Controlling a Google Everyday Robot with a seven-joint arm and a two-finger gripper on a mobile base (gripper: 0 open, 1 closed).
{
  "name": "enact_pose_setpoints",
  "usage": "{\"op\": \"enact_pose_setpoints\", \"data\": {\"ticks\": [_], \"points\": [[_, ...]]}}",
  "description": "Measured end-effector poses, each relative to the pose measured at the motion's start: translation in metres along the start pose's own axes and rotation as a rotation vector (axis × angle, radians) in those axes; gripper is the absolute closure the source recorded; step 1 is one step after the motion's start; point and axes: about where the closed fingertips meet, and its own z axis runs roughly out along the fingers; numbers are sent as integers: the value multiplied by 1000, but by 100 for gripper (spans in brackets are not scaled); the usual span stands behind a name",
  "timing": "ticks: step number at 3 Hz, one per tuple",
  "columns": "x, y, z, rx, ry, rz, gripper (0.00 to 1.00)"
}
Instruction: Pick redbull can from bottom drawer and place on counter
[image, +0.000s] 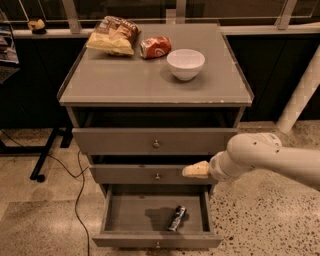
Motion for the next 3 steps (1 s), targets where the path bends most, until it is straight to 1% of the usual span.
{"op": "enact_pose_setpoints", "data": {"ticks": [1,2,3], "points": [[2,1,1,2,-9,4,0],[9,-7,25,-24,-4,52,0],[15,-14,55,-52,16,80,0]]}}
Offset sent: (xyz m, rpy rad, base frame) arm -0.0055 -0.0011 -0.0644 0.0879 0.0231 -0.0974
